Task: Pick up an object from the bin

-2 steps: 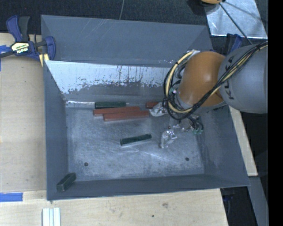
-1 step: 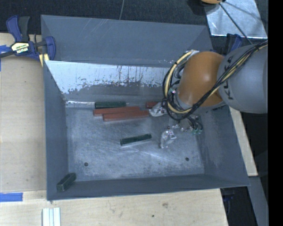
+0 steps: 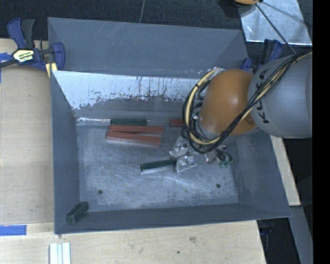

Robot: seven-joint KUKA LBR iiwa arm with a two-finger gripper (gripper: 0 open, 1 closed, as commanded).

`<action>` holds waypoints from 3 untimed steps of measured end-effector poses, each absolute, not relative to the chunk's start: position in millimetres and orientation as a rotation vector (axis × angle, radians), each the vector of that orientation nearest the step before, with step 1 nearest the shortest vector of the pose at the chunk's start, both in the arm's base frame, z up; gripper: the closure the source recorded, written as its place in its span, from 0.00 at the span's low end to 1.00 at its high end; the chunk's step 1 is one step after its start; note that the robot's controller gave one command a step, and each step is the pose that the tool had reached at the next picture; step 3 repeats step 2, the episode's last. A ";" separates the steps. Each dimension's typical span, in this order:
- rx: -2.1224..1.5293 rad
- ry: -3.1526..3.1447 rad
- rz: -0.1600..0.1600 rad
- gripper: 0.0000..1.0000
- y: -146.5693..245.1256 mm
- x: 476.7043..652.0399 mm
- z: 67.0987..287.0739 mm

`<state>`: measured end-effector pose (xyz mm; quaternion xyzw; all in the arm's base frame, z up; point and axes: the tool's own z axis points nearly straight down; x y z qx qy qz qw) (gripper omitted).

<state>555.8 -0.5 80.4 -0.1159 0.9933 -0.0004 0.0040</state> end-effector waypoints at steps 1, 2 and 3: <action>-0.364 3.112 -0.001 1.00 -0.5 555.8 80.4; -0.347 3.122 0.000 1.00 -1.0 550.1 281.4; -0.347 3.122 0.000 1.00 -1.0 550.1 281.4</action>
Offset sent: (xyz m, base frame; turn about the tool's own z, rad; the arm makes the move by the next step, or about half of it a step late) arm -0.0073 -0.0005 0.2518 0.0140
